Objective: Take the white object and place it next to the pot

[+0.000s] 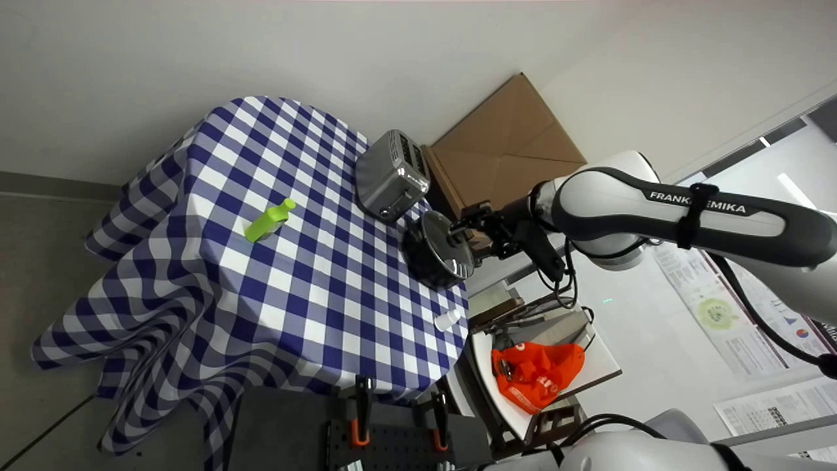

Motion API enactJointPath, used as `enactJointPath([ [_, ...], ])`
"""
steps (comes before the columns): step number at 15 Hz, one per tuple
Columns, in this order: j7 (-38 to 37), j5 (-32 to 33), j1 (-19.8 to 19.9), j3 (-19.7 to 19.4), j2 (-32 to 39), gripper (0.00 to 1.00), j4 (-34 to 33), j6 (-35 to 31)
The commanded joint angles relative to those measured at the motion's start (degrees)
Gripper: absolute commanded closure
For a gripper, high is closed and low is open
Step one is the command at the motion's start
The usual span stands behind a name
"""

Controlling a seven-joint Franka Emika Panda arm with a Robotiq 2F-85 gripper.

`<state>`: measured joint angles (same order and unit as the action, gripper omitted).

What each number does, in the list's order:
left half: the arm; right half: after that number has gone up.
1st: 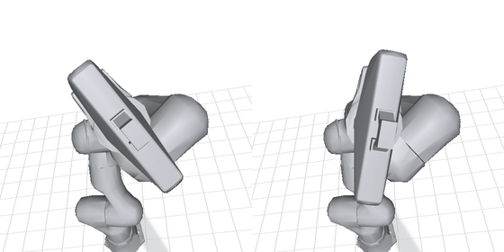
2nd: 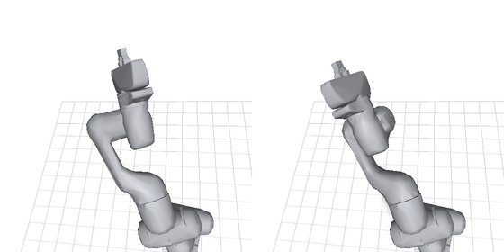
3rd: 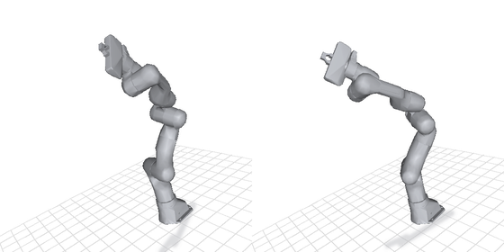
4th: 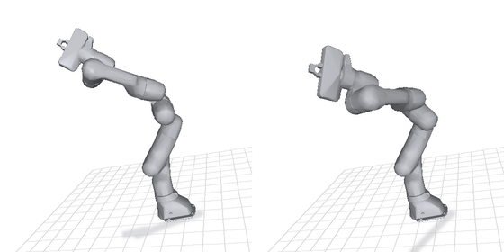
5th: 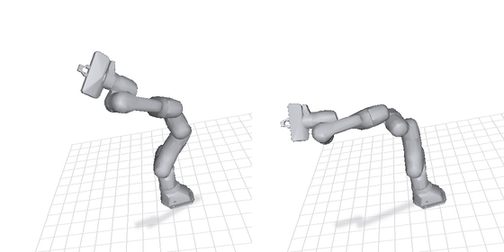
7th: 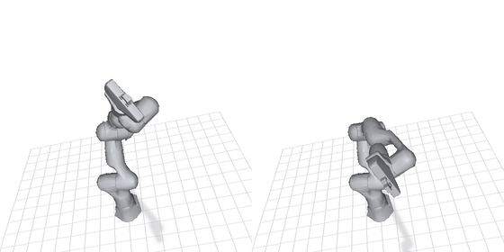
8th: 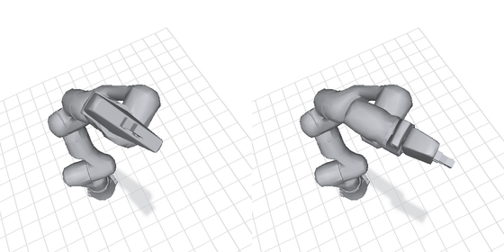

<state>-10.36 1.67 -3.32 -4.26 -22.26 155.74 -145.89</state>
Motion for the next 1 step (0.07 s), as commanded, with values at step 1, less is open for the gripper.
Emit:
enactJointPath([
  [1, 0.98, -1.33, 1.98, 1.98, -0.1, 0.0, -0.02, 0.15],
])
